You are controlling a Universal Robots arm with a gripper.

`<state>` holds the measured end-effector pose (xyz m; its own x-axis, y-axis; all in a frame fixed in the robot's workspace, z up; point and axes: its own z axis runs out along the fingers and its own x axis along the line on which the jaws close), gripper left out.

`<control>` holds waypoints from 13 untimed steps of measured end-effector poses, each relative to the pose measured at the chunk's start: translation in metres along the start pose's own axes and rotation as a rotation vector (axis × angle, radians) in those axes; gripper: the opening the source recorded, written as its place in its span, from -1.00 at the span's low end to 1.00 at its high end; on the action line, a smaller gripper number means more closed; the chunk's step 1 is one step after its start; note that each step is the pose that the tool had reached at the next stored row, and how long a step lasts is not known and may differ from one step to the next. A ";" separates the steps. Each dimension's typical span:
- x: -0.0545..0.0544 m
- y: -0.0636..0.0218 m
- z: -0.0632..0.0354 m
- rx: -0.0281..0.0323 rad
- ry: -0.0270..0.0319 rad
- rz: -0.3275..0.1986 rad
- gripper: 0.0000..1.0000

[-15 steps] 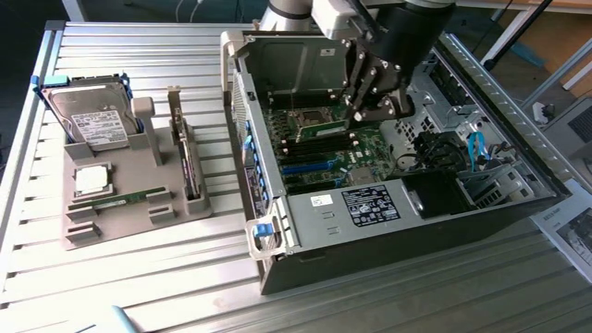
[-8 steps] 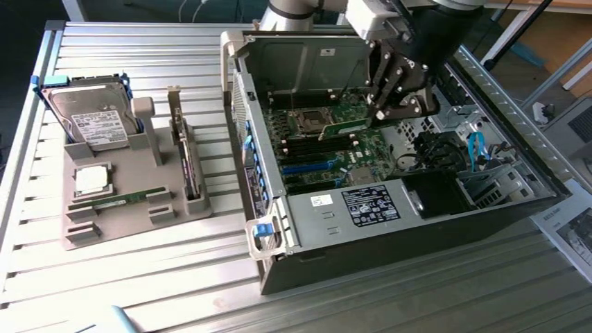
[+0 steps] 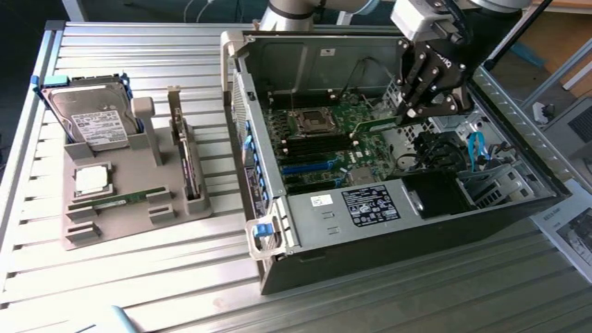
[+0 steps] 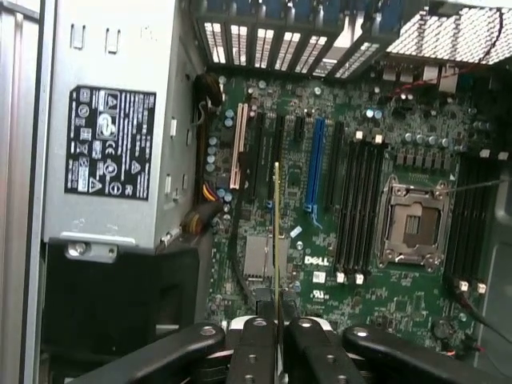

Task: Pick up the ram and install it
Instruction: 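Pick up the ram and move it above insertion slot, then insert the ram into the slot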

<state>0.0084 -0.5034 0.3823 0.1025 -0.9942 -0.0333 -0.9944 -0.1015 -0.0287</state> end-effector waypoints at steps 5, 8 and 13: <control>0.000 -0.0044 0.0002 0.0000 0.0000 0.000 -0.73; 0.000 -0.0044 0.0002 0.0000 0.0000 0.000 -0.73; 0.000 -0.0044 0.0002 0.0000 -0.0001 0.000 -0.73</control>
<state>0.0128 -0.5035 0.3823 0.1024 -0.9942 -0.0334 -0.9944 -0.1015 -0.0287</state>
